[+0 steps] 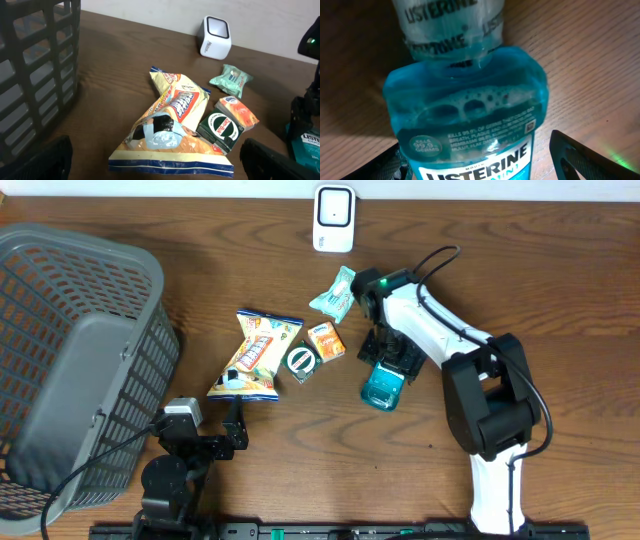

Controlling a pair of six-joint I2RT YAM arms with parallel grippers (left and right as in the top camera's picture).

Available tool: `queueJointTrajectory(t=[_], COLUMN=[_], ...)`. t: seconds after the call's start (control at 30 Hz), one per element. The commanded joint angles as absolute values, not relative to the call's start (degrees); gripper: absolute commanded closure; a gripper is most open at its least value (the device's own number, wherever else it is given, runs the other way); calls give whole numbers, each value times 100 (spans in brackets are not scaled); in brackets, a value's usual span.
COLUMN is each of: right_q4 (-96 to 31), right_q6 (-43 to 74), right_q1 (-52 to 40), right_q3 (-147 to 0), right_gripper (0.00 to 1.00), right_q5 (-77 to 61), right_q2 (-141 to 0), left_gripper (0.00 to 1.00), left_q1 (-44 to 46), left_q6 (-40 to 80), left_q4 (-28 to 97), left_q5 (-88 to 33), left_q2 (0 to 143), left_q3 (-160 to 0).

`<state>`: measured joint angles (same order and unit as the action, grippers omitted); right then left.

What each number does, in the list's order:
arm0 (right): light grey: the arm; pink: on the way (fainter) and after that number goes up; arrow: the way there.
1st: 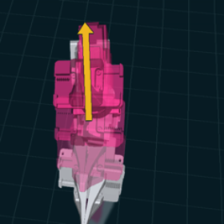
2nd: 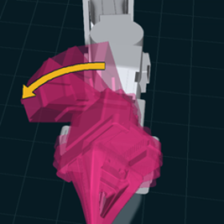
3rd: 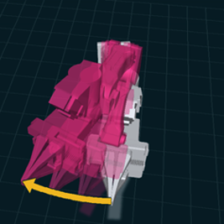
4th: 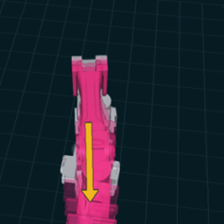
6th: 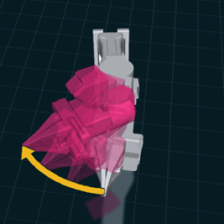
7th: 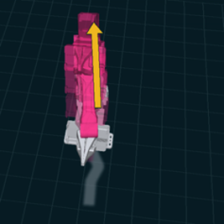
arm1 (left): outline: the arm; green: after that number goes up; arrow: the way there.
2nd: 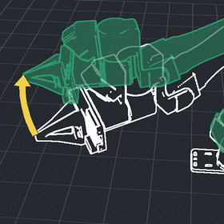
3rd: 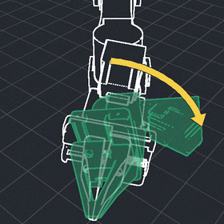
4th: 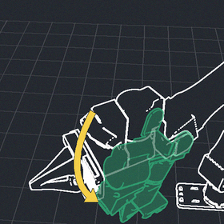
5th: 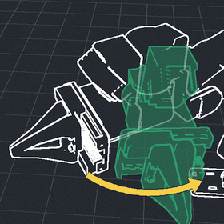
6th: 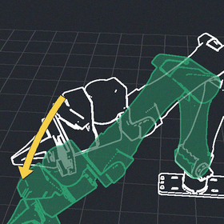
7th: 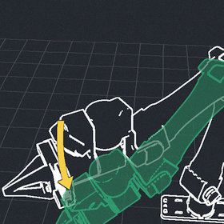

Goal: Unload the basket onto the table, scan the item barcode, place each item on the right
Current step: 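Lift the Listerine bottle with the right gripper toward the scanner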

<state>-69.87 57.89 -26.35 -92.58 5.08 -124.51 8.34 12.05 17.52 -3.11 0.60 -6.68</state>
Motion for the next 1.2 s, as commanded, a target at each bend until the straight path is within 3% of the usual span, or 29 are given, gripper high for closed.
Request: queueJointTrajectory(t=[0.0, 0.17, 0.47, 0.57, 0.87, 1.03, 1.17], right_q4=[-7004, -7019, -7352, -7358, -6646, -6484, -6497], right_q6=[5885, 5771, 5599, 5457, 3356, 2117, 1562], right_q1=[-2727, -2727, -2733, -2733, -2731, -2707, -2650], right_q3=[-9343, -9343, -9341, -9341, -9343, -9345, -9345], right_gripper=[20, 25, 52, 54, 73, 75, 75], right_q5=[666, 753, 760, 731, -521, -1614, -1706], right_q2=[-12595, -12750, -12978, -12978, -12978, -12975, -12975], left_gripper=[2, 2, 2, 2, 2, 2, 2], left_q1=[805, 805, 805, 805, 805, 805, 805], left_q6=[1236, 1236, 1236, 1236, 1236, 1236, 1236], left_q4=[1876, 1876, 1876, 1876, 1876, 1876, 1876], left_q5=[-366, -366, -366, -366, -366, -366, -366], left_q2=[34, 34, 34, 34, 34, 34, 34], left_q3=[-574, -574, -574, -574, -574, -574, -574])
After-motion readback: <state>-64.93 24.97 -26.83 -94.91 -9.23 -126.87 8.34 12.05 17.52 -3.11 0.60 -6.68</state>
